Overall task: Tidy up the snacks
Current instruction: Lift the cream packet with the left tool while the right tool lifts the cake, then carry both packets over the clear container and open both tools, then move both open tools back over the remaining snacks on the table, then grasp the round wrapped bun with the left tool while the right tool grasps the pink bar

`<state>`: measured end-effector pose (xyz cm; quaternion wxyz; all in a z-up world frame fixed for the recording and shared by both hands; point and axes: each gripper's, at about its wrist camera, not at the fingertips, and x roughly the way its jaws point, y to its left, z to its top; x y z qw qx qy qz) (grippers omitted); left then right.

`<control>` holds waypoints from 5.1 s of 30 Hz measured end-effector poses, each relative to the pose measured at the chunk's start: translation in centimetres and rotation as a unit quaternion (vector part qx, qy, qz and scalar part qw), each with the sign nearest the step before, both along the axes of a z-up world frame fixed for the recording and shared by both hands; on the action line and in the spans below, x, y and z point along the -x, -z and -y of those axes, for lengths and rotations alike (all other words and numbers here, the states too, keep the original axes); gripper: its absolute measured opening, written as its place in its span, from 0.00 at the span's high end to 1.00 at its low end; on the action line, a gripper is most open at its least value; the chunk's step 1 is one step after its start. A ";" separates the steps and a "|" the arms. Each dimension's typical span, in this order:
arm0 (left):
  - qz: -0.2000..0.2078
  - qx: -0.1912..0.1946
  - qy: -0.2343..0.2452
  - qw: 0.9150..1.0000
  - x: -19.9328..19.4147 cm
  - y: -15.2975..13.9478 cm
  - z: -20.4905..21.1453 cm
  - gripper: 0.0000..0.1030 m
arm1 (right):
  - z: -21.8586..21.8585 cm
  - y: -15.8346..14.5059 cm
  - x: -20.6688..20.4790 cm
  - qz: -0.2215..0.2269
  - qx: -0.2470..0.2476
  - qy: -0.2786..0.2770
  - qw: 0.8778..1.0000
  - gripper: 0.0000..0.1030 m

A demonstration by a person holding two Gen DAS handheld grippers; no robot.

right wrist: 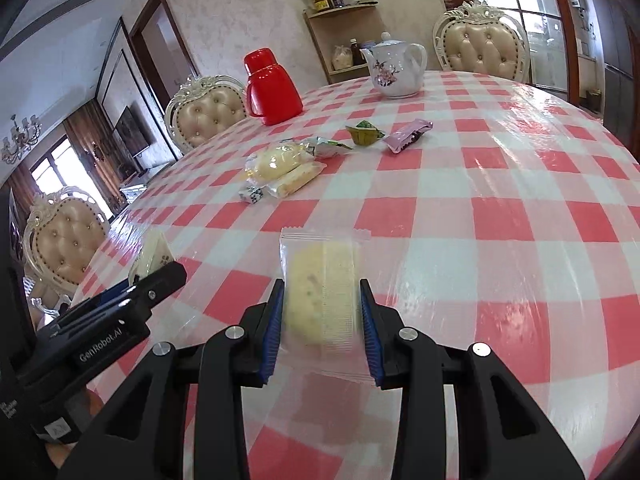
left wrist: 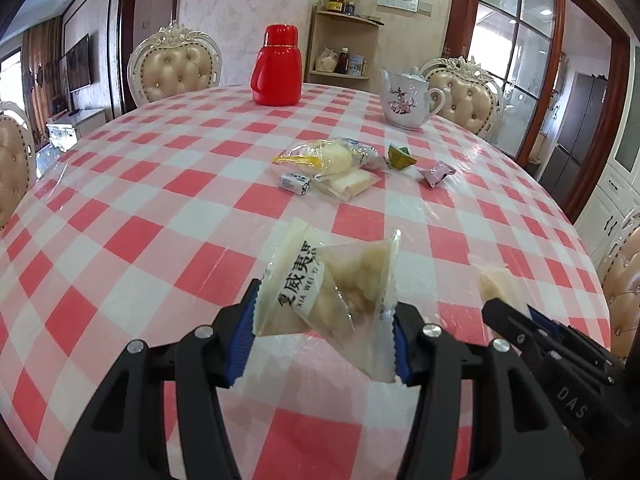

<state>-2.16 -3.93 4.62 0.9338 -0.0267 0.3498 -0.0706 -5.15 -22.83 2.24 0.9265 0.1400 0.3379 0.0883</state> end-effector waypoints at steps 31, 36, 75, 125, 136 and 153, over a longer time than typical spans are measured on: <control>0.016 -0.100 0.030 0.994 14.8 -6.5 -7.3 0.46 | -10.2 -4.9 11.0 0.062 0.066 -0.157 0.983 0.66; 0.011 -0.115 0.017 0.993 19.1 -5.5 -11.0 0.46 | -15.0 -4.8 14.0 0.071 0.089 -0.222 0.968 0.66; -0.096 -0.204 -0.138 0.965 24.1 1.5 -29.1 0.03 | -30.3 -2.4 23.5 0.085 0.131 -0.471 0.868 0.29; -0.122 -0.069 0.135 0.981 -28.0 2.6 4.5 0.35 | 10.0 0.6 -1.5 0.035 -0.105 0.017 0.994 0.16; -0.003 -0.019 -0.033 0.999 -17.0 -1.1 -3.7 0.42 | 9.4 0.9 -2.2 0.011 -0.091 0.010 0.996 0.16; -0.003 0.049 -0.098 0.994 -15.8 1.8 -7.6 0.04 | 9.1 1.6 -23.5 -0.108 -0.014 0.194 0.975 0.17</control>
